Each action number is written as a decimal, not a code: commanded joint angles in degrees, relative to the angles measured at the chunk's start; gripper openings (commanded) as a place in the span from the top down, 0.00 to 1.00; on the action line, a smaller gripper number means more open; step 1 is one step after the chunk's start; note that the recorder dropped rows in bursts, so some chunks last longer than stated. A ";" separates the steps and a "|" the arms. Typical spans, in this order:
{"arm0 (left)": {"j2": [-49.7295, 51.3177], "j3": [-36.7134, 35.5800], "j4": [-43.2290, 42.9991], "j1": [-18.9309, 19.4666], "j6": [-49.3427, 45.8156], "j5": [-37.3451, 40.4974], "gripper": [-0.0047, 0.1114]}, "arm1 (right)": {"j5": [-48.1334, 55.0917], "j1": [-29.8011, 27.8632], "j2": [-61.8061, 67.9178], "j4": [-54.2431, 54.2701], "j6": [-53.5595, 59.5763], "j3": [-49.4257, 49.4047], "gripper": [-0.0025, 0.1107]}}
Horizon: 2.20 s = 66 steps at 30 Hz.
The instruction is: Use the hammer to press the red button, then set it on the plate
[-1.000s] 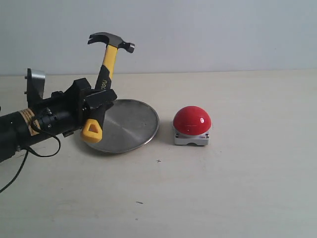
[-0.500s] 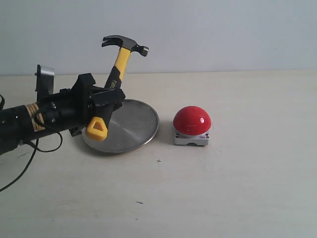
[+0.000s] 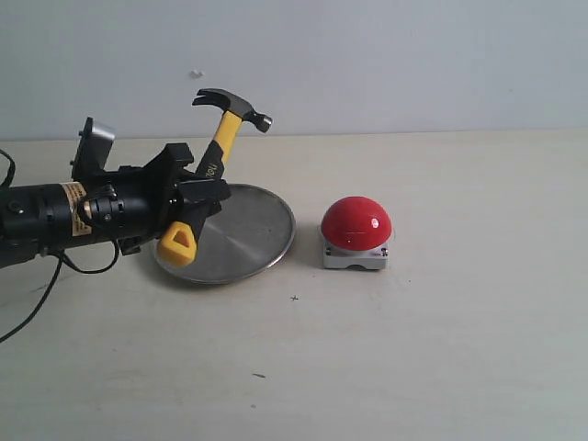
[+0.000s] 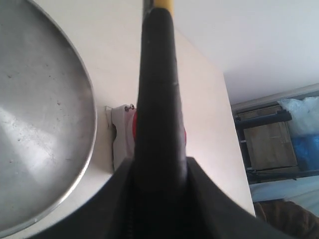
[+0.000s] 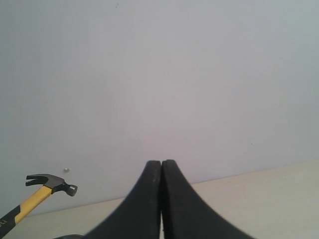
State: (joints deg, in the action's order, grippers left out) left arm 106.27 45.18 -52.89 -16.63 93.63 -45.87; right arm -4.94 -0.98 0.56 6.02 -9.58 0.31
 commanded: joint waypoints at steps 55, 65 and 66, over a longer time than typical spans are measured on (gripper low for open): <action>4.88 -0.62 24.93 -4.59 -7.89 5.80 0.96 | -0.36 -0.31 -0.28 -0.15 0.48 -0.31 0.98; 8.41 4.85 24.70 -6.48 -7.65 4.34 0.96 | -0.36 -0.31 -0.28 -0.15 0.48 -0.31 0.98; 8.41 5.14 24.70 -6.80 -7.65 5.07 0.96 | -0.36 -0.31 -0.28 -0.15 0.48 -0.31 0.98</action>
State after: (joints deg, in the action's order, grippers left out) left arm 115.09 48.67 -28.37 -22.33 87.46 -36.90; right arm -4.94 -0.98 0.56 6.02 -9.58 0.31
